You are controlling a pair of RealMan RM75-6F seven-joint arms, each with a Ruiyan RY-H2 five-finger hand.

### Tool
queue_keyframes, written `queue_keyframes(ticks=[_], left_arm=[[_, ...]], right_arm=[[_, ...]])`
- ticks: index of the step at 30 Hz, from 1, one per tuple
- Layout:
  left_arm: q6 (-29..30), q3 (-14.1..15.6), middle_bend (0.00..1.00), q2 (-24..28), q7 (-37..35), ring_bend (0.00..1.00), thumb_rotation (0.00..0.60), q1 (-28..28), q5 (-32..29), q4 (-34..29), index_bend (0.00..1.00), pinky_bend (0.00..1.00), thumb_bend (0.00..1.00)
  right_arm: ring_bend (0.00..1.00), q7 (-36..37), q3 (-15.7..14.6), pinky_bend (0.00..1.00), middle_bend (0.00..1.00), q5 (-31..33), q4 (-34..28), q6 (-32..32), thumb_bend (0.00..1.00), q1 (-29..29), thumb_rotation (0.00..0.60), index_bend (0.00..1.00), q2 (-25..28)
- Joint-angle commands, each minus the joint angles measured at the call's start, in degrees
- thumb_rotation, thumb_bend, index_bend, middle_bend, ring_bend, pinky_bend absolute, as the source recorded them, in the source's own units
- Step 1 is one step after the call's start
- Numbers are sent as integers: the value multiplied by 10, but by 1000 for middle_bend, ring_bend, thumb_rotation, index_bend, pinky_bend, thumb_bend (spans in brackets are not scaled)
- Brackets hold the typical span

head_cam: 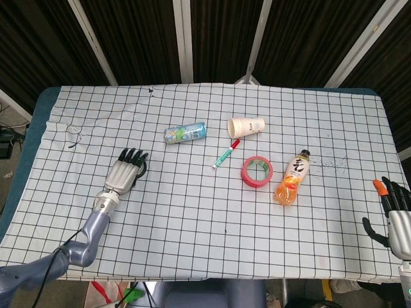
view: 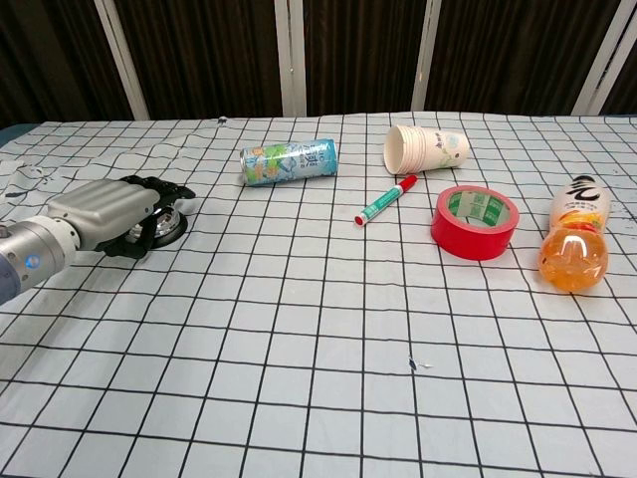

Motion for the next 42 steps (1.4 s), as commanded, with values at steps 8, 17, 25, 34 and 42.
queue_keyframes(ticks=[8,17,25,34,42], left_arm=[[105,-10,59,46,8,0,600,11,41,-98,29,3,985],[304,21,57,222,38,0,600,134,101,-380,28,3,985],[384,92,56,338,4,0,600,239,114,-469,28,3,984],[418,111,58,376,-142,0,600,296,113,-411,29,3,984],[420,106,57,372,-172,0,600,304,126,-383,31,3,984]], right_arm=[[19,2,-1,95,5,-4,1,1,389,0,600,105,0],[19,-2,-4,95,5,-9,-2,1,389,0,600,107,-1],[19,-12,-6,95,5,-13,-6,1,389,1,600,107,-3],[19,-27,-8,95,5,-19,-6,1,389,3,600,107,-9],[19,-50,-9,95,5,-20,-10,-4,389,7,600,107,-16]])
